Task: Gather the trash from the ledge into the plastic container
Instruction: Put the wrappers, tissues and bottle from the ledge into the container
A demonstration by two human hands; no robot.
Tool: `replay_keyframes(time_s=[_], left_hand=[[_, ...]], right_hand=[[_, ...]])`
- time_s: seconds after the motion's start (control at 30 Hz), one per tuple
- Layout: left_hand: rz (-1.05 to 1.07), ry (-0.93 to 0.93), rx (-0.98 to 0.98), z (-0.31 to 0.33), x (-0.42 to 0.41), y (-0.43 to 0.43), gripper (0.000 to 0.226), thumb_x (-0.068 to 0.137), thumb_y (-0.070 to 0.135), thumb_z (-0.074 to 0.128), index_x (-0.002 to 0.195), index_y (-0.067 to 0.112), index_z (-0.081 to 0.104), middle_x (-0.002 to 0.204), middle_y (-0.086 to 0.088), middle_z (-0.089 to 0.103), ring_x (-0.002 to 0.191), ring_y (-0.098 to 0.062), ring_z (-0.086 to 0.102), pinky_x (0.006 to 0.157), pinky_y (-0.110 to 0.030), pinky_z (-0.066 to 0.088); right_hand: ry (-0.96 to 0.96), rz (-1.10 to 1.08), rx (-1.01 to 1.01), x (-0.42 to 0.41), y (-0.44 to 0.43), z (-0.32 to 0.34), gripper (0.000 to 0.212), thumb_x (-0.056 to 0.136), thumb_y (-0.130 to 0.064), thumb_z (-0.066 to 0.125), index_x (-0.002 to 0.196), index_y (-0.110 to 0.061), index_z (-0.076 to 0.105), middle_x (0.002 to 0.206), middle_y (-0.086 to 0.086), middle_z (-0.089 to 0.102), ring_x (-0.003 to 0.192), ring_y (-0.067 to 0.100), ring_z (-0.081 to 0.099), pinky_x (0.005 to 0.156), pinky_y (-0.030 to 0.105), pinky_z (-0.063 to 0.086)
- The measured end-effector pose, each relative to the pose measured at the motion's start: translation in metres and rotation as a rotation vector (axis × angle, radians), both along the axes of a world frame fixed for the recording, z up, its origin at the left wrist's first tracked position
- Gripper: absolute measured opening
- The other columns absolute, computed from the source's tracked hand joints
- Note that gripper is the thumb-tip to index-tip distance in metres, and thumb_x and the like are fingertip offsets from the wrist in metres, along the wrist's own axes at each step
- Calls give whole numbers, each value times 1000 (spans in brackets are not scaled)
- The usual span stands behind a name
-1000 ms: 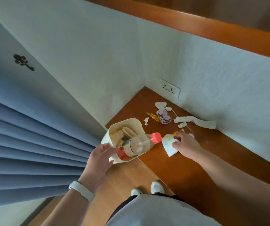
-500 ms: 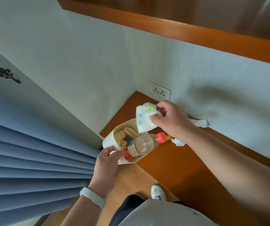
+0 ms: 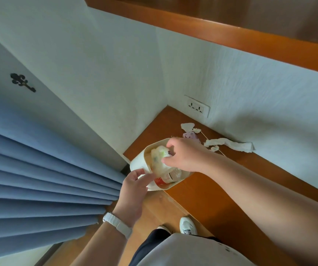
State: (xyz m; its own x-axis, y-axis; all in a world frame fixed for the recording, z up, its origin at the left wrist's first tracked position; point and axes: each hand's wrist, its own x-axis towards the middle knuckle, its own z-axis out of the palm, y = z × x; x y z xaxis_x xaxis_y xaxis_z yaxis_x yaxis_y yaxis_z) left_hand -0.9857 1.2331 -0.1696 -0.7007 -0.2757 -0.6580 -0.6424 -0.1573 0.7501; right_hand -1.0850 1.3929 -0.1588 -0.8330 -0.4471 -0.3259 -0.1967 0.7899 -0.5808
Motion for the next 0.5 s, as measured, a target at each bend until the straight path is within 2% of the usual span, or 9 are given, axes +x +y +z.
replay_keyframes(time_s=[0.07, 0.17, 0.23, 0.3, 0.4, 0.5], left_hand=[[-4, -3, 5, 2, 0, 0, 31, 93, 13, 67, 122, 4, 63, 109, -17, 72, 71, -14, 75, 46, -14, 52], [2, -6, 23, 3, 0, -1, 28, 93, 15, 68, 119, 8, 65, 109, -15, 73, 80, -17, 75, 48, -15, 53], [3, -7, 19, 1, -1, -4, 25, 94, 18, 67, 117, 9, 66, 110, -13, 74, 93, -18, 72, 57, -19, 55], [-8, -11, 18, -1, -1, -6, 22, 95, 20, 66, 114, 11, 67, 110, -10, 74, 103, -19, 69, 70, -23, 53], [-16, -7, 13, -3, -2, -10, 16, 95, 21, 66, 109, 13, 69, 98, -4, 78, 103, -18, 69, 78, -28, 53], [-69, 14, -29, -7, -4, -11, 12, 97, 17, 62, 108, 14, 65, 104, -5, 72, 107, -18, 65, 92, -35, 52]], right_hand=[[7, 6, -5, -3, -1, -2, 56, 91, -50, 59, 136, -18, 50, 88, -6, 67, 77, 8, 62, 74, 33, 55], [44, -6, -30, -10, 7, -3, 55, 92, -53, 55, 136, -19, 49, 85, -5, 68, 74, 11, 66, 72, 38, 58], [74, -38, -86, -14, 18, 0, 49, 94, -49, 54, 133, -20, 51, 84, -5, 69, 72, 10, 66, 67, 33, 55], [110, -101, -161, -17, 33, -2, 42, 95, -44, 56, 130, -20, 55, 86, -10, 66, 75, 5, 64, 69, 29, 54], [151, -240, -219, -20, 64, -18, 27, 97, -40, 54, 118, -24, 57, 91, -17, 59, 81, 0, 58, 69, 23, 52], [164, -407, -164, -20, 98, -61, 9, 98, -31, 54, 102, -25, 59, 92, -12, 62, 82, 5, 60, 65, 23, 47]])
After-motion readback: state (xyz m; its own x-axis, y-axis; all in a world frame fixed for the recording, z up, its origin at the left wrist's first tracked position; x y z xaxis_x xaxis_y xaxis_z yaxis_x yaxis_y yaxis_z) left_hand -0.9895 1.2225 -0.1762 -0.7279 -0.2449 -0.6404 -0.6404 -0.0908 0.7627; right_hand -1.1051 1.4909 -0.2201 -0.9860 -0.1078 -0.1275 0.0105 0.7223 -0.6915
